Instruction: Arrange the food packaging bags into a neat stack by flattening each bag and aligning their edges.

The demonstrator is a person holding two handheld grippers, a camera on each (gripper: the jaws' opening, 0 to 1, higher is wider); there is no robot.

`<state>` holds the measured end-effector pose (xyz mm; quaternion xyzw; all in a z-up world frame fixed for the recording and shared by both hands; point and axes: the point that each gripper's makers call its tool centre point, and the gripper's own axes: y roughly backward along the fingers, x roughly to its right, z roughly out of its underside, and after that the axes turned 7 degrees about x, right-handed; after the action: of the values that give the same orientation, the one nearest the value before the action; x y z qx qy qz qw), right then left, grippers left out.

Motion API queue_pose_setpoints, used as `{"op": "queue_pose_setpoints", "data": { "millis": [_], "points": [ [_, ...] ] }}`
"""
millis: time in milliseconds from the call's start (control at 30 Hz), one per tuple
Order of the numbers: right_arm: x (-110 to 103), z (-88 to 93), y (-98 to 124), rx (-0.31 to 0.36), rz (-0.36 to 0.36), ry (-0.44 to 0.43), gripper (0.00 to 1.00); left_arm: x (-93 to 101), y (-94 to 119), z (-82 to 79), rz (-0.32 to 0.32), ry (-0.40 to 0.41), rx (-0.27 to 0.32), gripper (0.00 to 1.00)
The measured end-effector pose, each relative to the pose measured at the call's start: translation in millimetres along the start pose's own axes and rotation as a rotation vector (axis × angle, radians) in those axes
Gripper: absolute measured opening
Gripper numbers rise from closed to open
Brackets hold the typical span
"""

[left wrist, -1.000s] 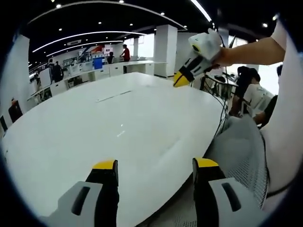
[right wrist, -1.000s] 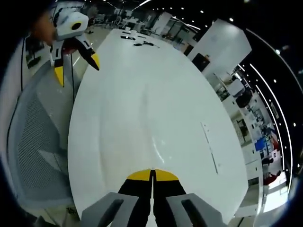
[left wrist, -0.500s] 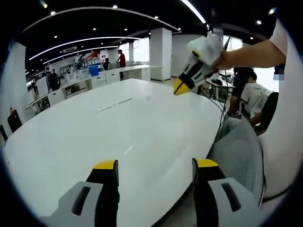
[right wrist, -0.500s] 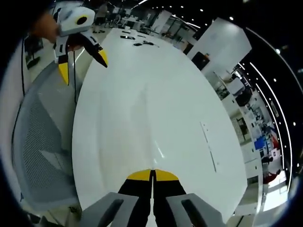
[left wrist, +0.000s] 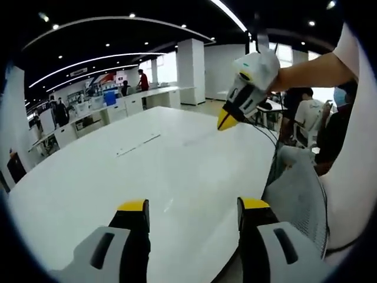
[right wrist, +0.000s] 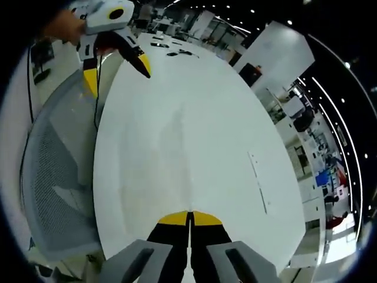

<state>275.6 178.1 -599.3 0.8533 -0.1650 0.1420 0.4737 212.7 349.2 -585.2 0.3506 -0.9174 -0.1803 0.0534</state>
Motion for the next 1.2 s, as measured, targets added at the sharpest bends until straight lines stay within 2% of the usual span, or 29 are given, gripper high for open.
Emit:
{"op": "queue_pose_setpoints", "data": {
  "millis": [267,500,600,700,800,1000,1200],
  "points": [
    [4,-1.2,5,-0.008,0.006,0.001,0.0,-7.9,-11,-26.9,0.04,-0.07,0.013,0.54],
    [11,-6.1,11,-0.017,0.007,0.007,0.0,-3.4,-20,-51.4,0.088,-0.135,-0.004,0.49],
    [13,-10.7,16,-0.024,0.003,0.019,0.0,-4.4,-24,-64.5,0.11,-0.187,-0.02,0.46],
    [14,-14.9,20,-0.027,0.0,0.021,0.0,-7.7,-27,-71.4,0.124,-0.213,-0.029,0.43],
    [13,-17.9,23,-0.033,-0.008,0.018,0.0,-13.4,-29,-77.8,0.135,-0.285,-0.043,0.41],
    [15,-23.2,28,-0.04,-0.011,0.023,0.0,-8.3,-31,-89.0,0.17,-0.332,-0.072,0.37],
    [17,-26.2,34,-0.057,-0.016,0.025,0.0,-1.2,-31,-90.8,0.229,-0.395,-0.119,0.31]
  ]
}}
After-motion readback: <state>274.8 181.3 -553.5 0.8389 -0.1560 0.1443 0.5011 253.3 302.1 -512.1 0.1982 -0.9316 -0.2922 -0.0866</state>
